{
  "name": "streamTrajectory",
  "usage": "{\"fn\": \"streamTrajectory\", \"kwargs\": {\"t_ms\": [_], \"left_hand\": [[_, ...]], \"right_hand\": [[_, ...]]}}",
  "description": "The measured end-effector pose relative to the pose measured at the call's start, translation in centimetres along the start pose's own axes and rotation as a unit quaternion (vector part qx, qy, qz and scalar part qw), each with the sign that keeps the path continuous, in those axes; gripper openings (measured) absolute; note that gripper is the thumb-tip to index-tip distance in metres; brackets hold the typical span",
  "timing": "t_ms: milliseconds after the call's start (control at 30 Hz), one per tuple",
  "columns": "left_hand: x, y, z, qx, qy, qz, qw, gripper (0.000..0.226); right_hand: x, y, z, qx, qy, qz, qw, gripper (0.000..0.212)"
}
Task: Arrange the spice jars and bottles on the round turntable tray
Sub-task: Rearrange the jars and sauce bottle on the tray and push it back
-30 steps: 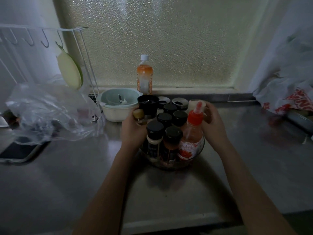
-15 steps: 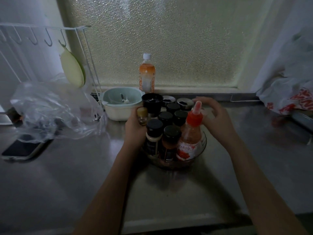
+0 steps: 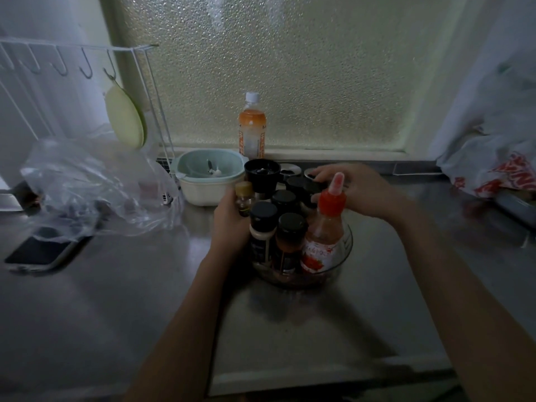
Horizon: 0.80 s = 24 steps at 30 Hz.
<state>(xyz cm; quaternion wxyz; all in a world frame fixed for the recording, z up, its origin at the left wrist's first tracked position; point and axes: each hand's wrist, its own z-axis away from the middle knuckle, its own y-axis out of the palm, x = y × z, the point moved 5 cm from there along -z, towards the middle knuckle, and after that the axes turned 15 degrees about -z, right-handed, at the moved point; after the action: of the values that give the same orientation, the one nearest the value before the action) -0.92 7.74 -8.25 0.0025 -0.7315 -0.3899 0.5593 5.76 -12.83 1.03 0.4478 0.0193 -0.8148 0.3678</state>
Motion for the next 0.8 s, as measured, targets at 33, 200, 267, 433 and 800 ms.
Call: {"fn": "streamTrajectory", "kwargs": {"t_ms": [33, 200, 267, 433, 800], "left_hand": [[0.0, 0.0, 0.0, -0.001, 0.003, 0.000, 1.000, 0.032], [-0.2, 0.0, 0.0, -0.004, 0.016, 0.001, 1.000, 0.030], [-0.1, -0.1, 0.0, -0.004, 0.019, -0.001, 1.000, 0.031], [-0.2, 0.0, -0.1, -0.012, 0.027, 0.008, 1.000, 0.026], [-3.3, -2.1, 2.6, -0.191, 0.138, -0.041, 0.971, 0.047]], "right_hand": [[0.1, -0.4, 0.0, -0.017, -0.004, 0.001, 1.000, 0.025], [-0.8, 0.0, -0.7, 0.036, 0.010, 0.081, 0.996, 0.032], [-0.7, 0.1, -0.5, 0.066, 0.021, 0.078, 0.995, 0.036], [1.6, -0.8, 1.4, 0.021, 0.039, -0.009, 0.999, 0.026], [1.0, 4.6, 7.4, -0.162, 0.027, -0.184, 0.969, 0.019]]}}
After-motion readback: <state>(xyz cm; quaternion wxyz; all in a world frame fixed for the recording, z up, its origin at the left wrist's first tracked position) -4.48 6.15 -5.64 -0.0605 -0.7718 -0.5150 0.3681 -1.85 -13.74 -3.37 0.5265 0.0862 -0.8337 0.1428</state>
